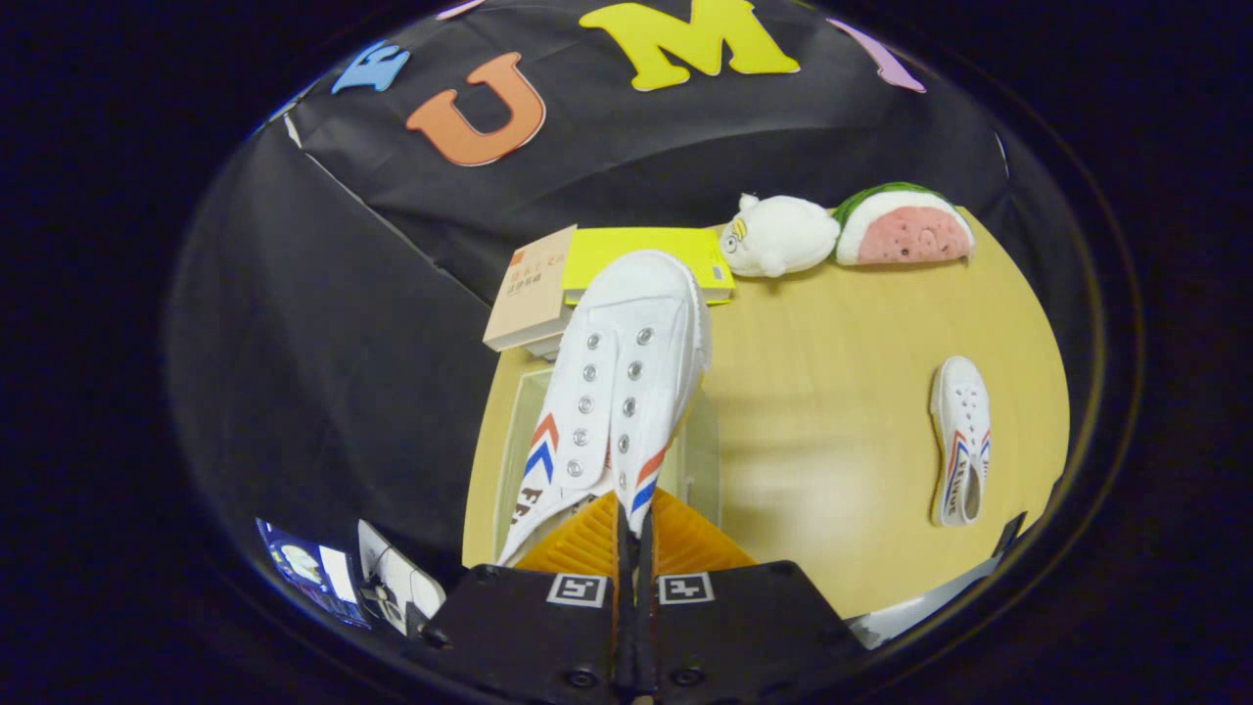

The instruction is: Open the storage box then place both shoes into the box .Put the left shoe in first, then the right shoe, with the right side of both shoes facing outward in a uniform manner.

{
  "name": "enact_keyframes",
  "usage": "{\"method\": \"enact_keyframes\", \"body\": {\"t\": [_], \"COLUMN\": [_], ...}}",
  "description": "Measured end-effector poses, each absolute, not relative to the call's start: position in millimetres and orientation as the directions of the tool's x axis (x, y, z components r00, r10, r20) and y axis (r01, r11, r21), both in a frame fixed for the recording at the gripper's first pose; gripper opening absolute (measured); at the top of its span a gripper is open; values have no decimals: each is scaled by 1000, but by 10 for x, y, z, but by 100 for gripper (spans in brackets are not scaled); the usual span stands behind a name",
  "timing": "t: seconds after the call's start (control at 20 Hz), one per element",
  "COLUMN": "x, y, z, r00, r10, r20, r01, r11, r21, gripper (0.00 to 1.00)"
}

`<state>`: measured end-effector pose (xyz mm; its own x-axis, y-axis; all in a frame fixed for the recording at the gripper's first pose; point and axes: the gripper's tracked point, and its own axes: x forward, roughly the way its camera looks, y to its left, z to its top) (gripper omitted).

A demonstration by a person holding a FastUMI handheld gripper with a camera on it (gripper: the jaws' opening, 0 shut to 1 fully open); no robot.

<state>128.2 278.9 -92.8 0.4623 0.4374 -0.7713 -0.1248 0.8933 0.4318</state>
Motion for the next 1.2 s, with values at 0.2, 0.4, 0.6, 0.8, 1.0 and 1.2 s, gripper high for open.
{"method": "enact_keyframes", "body": {"t": [0.2, 0.4, 0.6, 0.8, 1.0, 1.2], "x": [1156, 1204, 1247, 1246, 1259, 1257], "y": [3285, 3552, 3710, 3886, 3835, 3657], "z": [-1295, -1732, -2117, -2372, -2325, -1905], "r00": [400, 384, 328, 284, 297, 363], "r10": [440, 396, 368, 352, 335, 338], "r20": [-804, -834, -870, -892, -894, -868], "r01": [-156, -104, -53, -75, -85, -136], "r11": [897, 916, 927, 935, 942, 941], "r21": [413, 387, 372, 346, 325, 310], "gripper": [5, 6, 6, 6, 19, 75]}}
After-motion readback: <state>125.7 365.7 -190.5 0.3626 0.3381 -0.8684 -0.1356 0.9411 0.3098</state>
